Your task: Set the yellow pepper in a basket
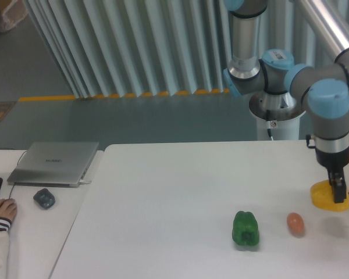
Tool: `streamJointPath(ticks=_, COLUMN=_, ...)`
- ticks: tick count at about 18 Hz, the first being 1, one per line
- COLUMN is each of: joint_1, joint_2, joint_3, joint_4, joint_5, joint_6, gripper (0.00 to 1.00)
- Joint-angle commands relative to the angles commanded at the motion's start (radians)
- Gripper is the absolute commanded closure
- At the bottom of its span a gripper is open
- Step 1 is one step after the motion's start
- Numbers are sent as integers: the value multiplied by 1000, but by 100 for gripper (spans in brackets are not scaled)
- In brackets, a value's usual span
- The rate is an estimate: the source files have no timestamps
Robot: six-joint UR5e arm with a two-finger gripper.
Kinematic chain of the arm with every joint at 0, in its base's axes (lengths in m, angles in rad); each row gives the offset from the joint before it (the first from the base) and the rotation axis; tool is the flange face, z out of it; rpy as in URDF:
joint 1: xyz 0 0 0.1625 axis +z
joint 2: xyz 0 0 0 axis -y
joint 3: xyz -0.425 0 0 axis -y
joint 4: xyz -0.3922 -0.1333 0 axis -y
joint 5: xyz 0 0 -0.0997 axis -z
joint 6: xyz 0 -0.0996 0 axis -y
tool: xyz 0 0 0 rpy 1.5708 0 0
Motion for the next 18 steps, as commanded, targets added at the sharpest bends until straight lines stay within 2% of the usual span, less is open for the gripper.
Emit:
streamJointPath(ticks=3, joint_1=49, joint_2=8, joint_3=14, joint_4=0, joint_5=-5, joint_6=30, gripper=63)
streamJointPath(ticks=6, joint_1=112, joint_2=0, joint_3=29, joint_4=2, joint_5=-14, joint_6=153, gripper=63)
streamJointPath(ticks=11, joint_1=276, joint_2=-14, joint_3=26, joint_4=9, joint_5=-20, joint_6=380, gripper=63)
streamJointPath(ticks=18, joint_1=374, joint_2=-23, joint_3=17, joint_4=9, joint_5=-22, joint_6=679, gripper=63)
